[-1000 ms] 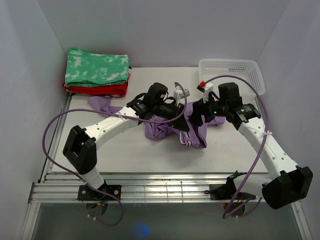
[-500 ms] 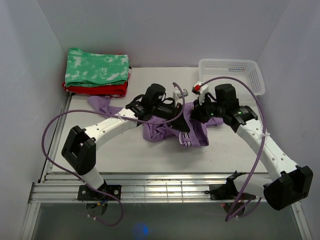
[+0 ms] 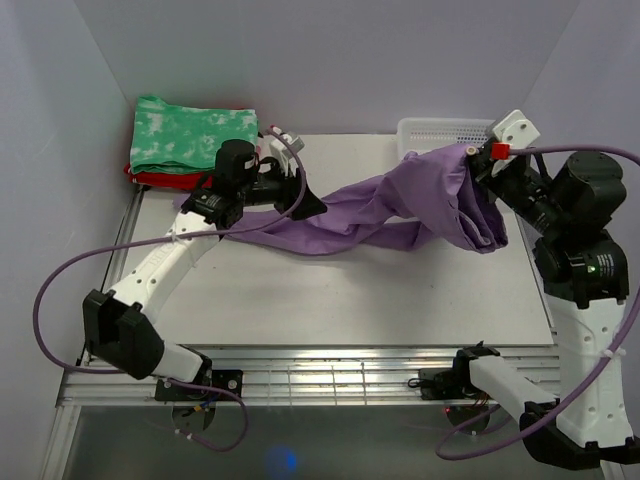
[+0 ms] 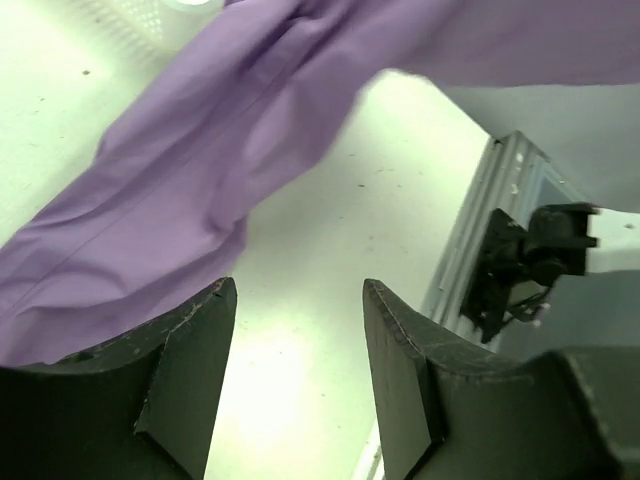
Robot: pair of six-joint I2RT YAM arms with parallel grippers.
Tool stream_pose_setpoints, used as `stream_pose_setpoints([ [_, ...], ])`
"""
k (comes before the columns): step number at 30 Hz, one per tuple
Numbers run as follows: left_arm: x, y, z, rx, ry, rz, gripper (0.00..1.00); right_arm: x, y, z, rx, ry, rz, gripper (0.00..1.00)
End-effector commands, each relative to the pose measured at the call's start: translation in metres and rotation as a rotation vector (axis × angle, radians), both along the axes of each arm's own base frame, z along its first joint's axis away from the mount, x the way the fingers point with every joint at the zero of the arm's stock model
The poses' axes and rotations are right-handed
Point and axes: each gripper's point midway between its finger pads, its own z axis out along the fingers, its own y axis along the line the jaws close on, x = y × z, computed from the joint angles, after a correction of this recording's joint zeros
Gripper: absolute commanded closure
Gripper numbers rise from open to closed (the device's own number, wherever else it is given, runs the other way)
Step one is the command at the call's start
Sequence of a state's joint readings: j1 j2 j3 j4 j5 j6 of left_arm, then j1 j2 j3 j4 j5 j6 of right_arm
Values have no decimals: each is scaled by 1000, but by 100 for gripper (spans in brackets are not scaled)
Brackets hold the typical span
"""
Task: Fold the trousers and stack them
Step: Flatten the trousers out
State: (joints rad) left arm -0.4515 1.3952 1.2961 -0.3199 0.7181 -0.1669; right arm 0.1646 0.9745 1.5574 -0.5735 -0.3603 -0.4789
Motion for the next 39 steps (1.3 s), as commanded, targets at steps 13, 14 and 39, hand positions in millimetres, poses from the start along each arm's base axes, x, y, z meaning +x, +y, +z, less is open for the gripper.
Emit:
stream_pose_setpoints([
  [13,124,-27,-89,142,-90,142,34,-40,-21,122,-14,-408,-77,92],
  [14,134,-31,-101,145,-72,147,34,-43,-21,120,-17,-408,-72,92],
  [39,228,-67,-137,-8,15,154,41,-66,-11,87,-10,-329,7,92],
])
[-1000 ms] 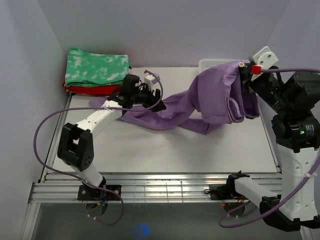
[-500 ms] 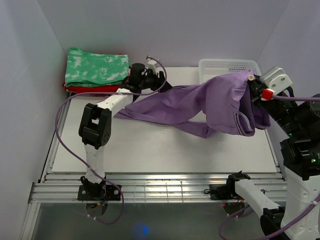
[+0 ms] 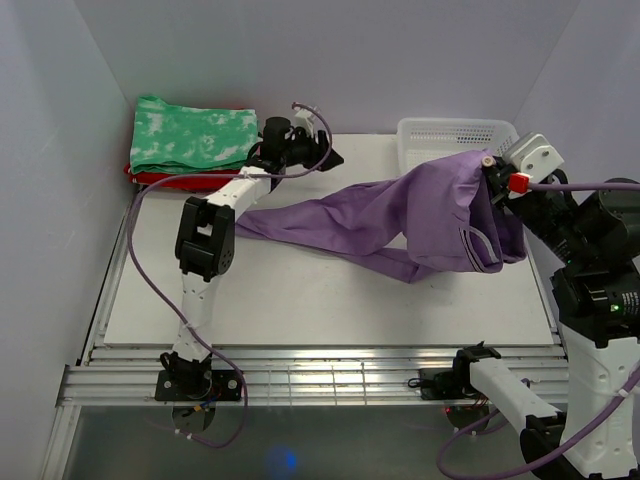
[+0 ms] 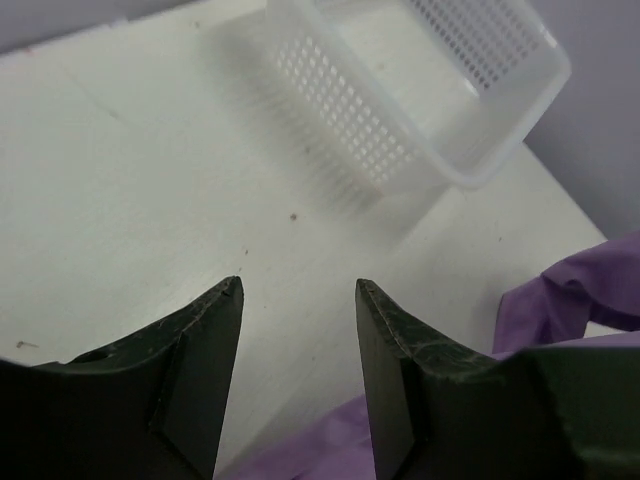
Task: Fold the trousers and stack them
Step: Flatten the trousers out
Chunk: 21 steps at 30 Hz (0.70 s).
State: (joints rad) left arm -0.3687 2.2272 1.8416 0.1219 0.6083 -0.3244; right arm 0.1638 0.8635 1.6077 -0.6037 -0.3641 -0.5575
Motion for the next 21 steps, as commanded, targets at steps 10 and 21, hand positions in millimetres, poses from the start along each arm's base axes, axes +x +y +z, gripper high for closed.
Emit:
stream_pose_setpoints([
  [10,-115,-40,-50,92,206,-522,44,-24,-2,79,82,-230,14,92],
  [21,-237,-3,-75,377,176,-813,35,-20,-1,77,91,-234,14,92],
])
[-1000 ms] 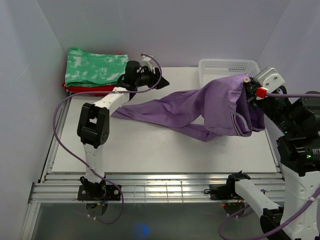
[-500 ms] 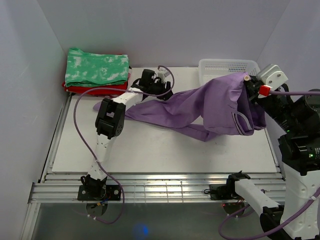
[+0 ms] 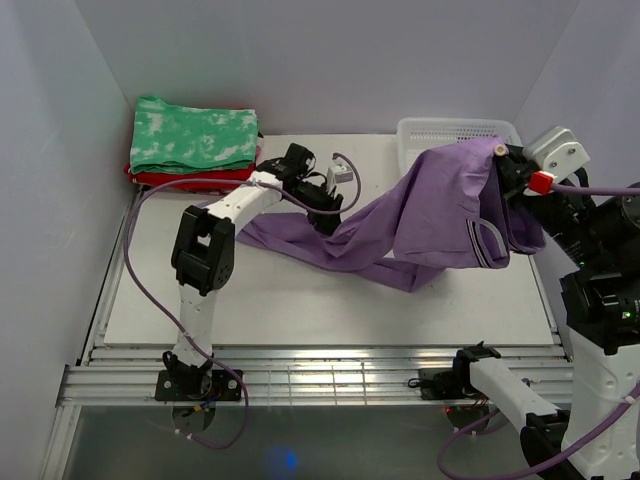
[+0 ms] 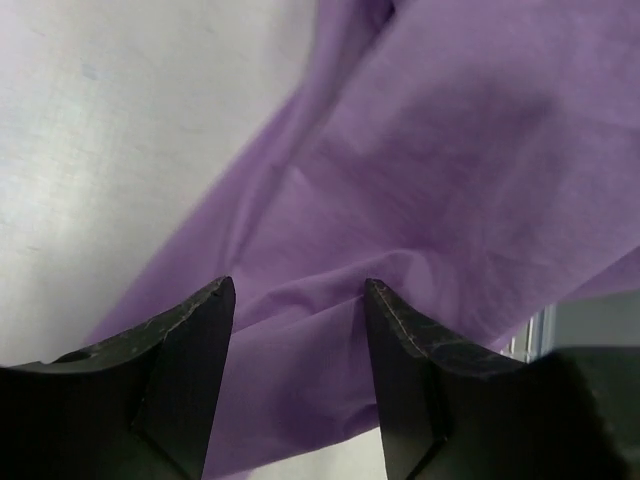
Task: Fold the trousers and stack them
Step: Flatten the trousers out
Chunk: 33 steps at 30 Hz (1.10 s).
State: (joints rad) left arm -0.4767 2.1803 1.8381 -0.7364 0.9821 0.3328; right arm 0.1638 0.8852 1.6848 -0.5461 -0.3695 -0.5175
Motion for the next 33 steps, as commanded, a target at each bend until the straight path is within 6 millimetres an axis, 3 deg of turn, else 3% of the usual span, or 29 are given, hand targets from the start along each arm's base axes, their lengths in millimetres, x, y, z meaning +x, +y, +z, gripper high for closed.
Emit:
stream_pose_setpoints([
  [1,-67,5,-9,92,-75,-186,35,-9,-1,36,41,-137,3,92],
  [3,-63,3,-23,150,-157,-166,34,-9,-1,34,42,-133,3,92],
  [4,-72,4,-39,185,-148,-164,33,-9,-1,34,42,-130,5,92],
  [8,-61,7,-74,301,-229,-112,32,-10,-2,31,42,-123,2,92],
  [12,-48,20,-104,398,-286,-58,32,-9,-4,25,38,-112,-10,92],
  [13,-48,33,-116,459,-304,-41,33,-9,-3,22,35,-107,-11,92],
  [15,-49,44,-123,494,-319,-37,45,-6,-4,11,22,-92,-18,92],
  [16,-46,52,-121,518,-346,-28,64,-6,-5,7,14,-88,-20,92],
  [18,-56,69,-126,556,-320,-25,79,-3,-5,-9,-3,-68,-26,92],
  [19,-51,82,-123,569,-299,18,100,-3,-5,-12,-14,-70,-26,92],
  [21,-51,107,-110,593,-272,72,100,1,-5,-27,-31,-45,-28,92],
  [23,-38,142,-96,601,-255,166,100,3,-6,-36,-55,-43,-39,92],
  [24,-40,160,-79,612,-272,198,100,5,-7,-43,-72,-37,-43,92],
  [25,-34,185,-70,630,-278,251,100,12,-6,-61,-93,-6,-42,92],
  [28,-35,244,-43,696,-339,347,100,14,-3,-87,-179,-7,-18,92],
  [30,-33,278,-27,764,-400,413,100,17,4,-121,-268,9,27,92],
  [33,-34,338,-29,854,-375,553,100,24,9,-186,-443,75,103,92],
])
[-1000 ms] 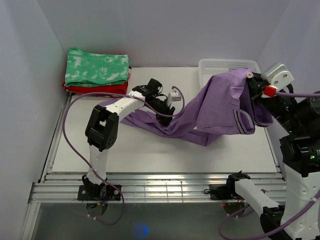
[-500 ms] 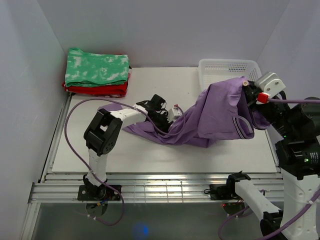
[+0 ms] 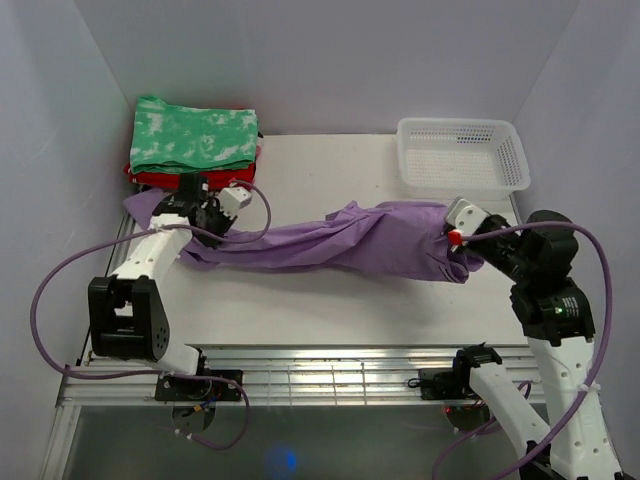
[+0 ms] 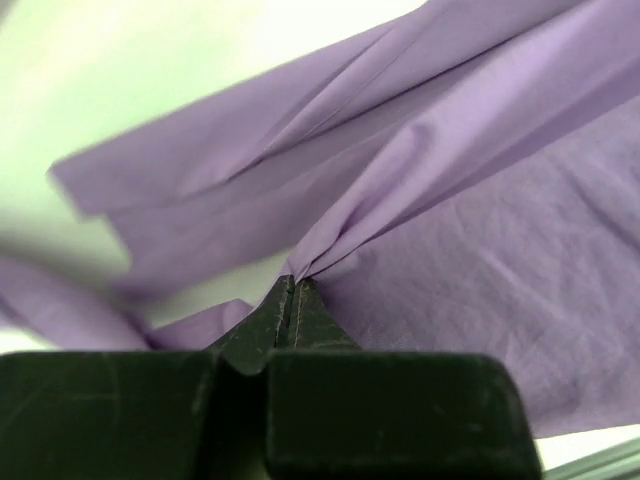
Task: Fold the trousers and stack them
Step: Flatten the trousers out
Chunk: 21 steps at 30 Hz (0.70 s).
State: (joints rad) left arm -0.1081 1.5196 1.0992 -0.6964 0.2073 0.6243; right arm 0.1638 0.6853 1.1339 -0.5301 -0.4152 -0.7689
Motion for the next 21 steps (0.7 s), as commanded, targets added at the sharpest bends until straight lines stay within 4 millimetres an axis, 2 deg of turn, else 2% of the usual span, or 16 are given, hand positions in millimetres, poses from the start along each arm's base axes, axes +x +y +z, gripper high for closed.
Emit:
stream_pose_setpoints([
  [1,-15,54,-2,123,5,92,100,2,5,-44,-225,-45,115,92],
  [2,-17,61,-5,126,13,113,100,5,4,-80,-280,16,138,92],
  [4,-21,86,-14,115,41,199,100,8,0,-115,-413,18,180,92],
  [6,-30,95,-23,90,76,226,100,5,-2,-155,-484,73,222,92],
  [8,-40,87,-31,33,115,170,100,0,-4,-173,-545,81,259,92],
  [9,-59,78,-35,-7,190,124,100,-3,-6,-184,-570,102,272,92],
  [10,-66,73,-36,-23,208,36,98,-6,-7,-188,-604,97,291,92],
  [11,-75,56,-30,-109,213,-38,90,-12,-9,-195,-620,123,303,92],
  [12,-85,49,-20,-154,233,-74,81,-16,-11,-198,-637,131,310,92],
  [13,-83,50,-11,-186,198,-73,72,-21,-12,-204,-652,143,323,92],
  [14,-77,41,3,-253,147,-101,51,-24,-13,-204,-673,125,334,92],
  [15,-66,41,24,-271,84,-109,42,-27,-15,-208,-684,129,336,92],
  [17,-52,34,47,-320,23,-114,28,-30,-17,-213,-696,124,334,92],
  [19,-28,25,76,-399,-40,-117,23,-30,-17,-217,-700,130,333,92],
  [20,-18,25,84,-417,-58,-110,23,-30,-18,-219,-702,140,331,92],
  [21,-4,23,82,-446,-46,-84,23,-29,-20,-221,-702,155,322,92],
])
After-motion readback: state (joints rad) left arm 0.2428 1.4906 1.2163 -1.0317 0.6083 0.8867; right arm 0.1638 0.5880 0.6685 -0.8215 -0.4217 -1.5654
